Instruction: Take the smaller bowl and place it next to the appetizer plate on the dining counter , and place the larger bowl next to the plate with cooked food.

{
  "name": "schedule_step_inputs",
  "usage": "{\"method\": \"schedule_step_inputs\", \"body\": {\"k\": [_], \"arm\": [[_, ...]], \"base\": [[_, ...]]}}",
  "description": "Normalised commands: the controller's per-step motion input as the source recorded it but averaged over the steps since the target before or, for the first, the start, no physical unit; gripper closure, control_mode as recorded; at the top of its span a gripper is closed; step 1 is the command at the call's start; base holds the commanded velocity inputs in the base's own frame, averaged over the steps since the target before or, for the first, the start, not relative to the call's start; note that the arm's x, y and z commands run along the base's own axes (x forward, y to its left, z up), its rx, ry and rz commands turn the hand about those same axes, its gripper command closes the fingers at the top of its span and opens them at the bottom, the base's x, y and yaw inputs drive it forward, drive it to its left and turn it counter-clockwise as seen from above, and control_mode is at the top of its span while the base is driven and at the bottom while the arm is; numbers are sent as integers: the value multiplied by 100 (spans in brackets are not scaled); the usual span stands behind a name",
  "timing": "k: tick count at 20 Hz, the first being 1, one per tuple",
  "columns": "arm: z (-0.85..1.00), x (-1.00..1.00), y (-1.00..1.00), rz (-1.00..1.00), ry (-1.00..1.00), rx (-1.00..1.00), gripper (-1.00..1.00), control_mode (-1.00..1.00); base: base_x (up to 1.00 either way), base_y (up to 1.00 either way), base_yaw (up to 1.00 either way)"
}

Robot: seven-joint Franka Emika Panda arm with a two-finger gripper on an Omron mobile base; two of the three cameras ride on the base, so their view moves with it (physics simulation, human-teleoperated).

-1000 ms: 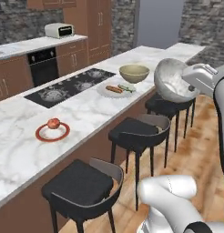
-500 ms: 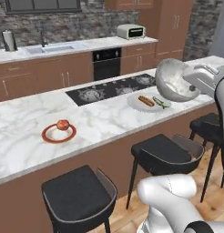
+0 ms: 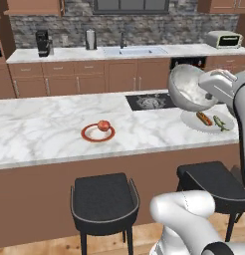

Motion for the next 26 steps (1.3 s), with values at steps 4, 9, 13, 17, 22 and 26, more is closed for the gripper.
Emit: {"method": "schedule_step_inputs", "body": {"k": [4,9,13,17,22,26], "arm": [[-24,37,6,3,0,0,100,-100],[-58,79,45,0,1,0,100,-100],[-68,45,37,7,10,-1,100,-100],[-11,0,-1,0,6,-8,100,-100],[-3,9,0,-1,5,-13,100,-100],[-2,24,0,0,18,-10,100,-100]], "base": [[46,0,17],[0,0,0],[0,0,0],[0,0,0],[0,0,0],[0,0,0]]}}
